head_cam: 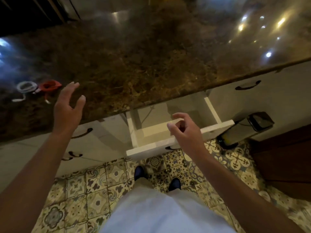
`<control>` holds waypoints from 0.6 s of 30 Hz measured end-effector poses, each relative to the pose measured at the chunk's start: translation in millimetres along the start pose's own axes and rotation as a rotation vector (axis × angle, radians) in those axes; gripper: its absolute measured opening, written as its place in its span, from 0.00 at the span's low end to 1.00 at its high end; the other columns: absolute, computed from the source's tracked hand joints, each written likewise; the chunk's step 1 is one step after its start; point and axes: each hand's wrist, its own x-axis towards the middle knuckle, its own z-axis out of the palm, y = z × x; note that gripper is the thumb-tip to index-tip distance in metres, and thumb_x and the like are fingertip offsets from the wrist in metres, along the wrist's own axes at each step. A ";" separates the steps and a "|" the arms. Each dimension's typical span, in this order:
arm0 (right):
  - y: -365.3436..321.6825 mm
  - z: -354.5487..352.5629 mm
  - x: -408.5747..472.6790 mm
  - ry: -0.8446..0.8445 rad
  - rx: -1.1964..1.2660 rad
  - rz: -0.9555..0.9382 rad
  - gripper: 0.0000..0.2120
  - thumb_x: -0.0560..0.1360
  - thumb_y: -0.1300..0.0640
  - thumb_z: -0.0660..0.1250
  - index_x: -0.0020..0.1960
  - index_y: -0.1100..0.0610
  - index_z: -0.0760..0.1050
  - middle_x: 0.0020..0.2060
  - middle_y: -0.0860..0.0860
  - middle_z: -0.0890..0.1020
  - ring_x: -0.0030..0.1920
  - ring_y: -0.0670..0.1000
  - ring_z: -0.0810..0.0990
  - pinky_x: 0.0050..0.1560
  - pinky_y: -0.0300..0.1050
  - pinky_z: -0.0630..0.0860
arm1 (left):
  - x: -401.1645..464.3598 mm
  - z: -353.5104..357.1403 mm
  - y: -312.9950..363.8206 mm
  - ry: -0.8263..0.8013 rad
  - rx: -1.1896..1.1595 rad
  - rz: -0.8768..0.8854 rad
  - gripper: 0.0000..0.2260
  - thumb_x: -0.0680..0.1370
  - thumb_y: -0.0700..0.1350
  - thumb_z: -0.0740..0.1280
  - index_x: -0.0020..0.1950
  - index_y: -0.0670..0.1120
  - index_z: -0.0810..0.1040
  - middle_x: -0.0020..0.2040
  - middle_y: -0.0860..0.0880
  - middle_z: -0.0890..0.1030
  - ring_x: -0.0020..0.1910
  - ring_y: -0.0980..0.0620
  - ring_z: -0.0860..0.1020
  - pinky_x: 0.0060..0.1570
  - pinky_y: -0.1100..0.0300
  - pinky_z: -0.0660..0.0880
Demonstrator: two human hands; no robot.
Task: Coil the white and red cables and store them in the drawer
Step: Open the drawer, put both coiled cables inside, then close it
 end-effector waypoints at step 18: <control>-122.6 288.3 129.5 -0.320 -0.380 -0.126 0.27 0.79 0.39 0.67 0.72 0.54 0.74 0.50 0.45 0.84 0.47 0.45 0.84 0.50 0.44 0.83 | 59.1 -174.9 -196.9 0.114 0.215 -0.316 0.25 0.84 0.57 0.64 0.80 0.53 0.67 0.79 0.45 0.66 0.65 0.45 0.78 0.68 0.52 0.71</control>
